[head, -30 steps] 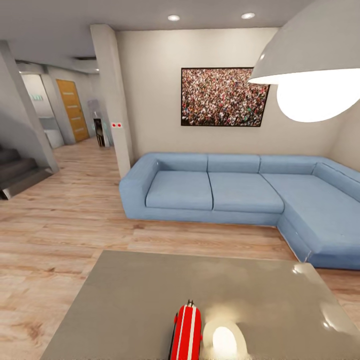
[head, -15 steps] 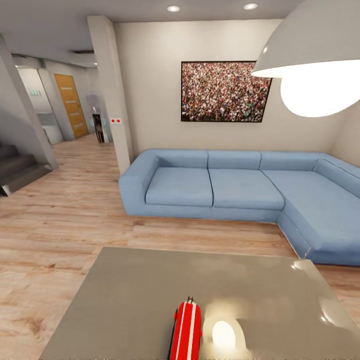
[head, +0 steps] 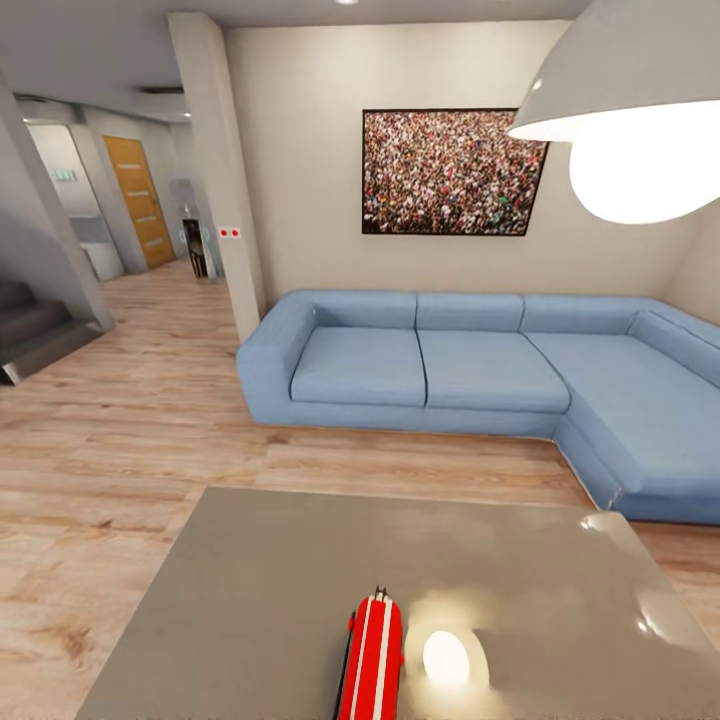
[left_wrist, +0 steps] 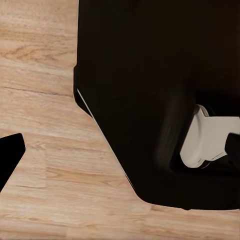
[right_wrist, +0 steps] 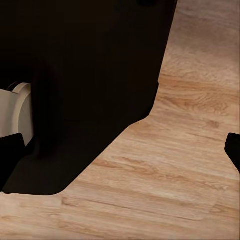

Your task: Turn on the radio receiver that's on the table in the living room.

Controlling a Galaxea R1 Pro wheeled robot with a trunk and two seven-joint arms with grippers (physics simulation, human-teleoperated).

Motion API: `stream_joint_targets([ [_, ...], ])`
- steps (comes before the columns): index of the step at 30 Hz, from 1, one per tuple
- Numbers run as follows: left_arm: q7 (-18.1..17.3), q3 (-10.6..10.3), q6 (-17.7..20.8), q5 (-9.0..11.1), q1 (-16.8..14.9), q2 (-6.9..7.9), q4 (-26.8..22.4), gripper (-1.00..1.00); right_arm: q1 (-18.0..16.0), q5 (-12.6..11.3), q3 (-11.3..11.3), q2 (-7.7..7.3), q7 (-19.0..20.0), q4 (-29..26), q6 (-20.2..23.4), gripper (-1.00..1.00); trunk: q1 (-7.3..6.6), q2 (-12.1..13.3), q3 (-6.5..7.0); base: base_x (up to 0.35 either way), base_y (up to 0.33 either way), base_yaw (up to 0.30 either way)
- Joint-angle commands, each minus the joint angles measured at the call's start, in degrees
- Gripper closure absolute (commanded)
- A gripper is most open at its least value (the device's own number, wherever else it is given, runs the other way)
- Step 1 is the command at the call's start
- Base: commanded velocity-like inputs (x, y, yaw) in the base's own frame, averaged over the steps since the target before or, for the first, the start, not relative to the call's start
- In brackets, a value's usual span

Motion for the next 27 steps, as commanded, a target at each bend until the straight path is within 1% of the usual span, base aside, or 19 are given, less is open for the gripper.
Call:
stream_joint_targets([
  [1, 0.00, 0.00, 0.00, 0.00, 0.00, 0.00, 0.00, -1.00, 0.00, 0.00, 0.00, 0.00, 0.00, 0.00, -0.02, -1.00, 0.00, 0.00, -0.10, 0.000, 0.000, 0.000],
  [12, 0.00, -0.04, 0.01, 0.00, 0.00, 0.00, 0.00, -1.00, -0.02, 0.00, 0.00, -0.01, 0.00, 0.00, -0.05, -1.00, 0.00, 0.00, -1.11, 0.000, 0.000, 0.000],
  [19, 0.00, 0.02, 0.01, 0.00, 0.00, 0.00, 0.00, -1.00, -0.02, 0.07, -0.05, 0.09, 0.01, 0.00, 0.01, -1.00, 0.00, 0.00, -1.32, 0.000, 0.000, -0.007],
  [27, 0.00, -0.01, -0.01, 0.00, 0.00, 0.00, 0.00, -1.00, 0.01, -0.19, -0.12, 0.14, -0.07, 0.00, 0.04, -1.00, 0.00, 0.00, -1.35, 0.000, 0.000, -0.195],
])
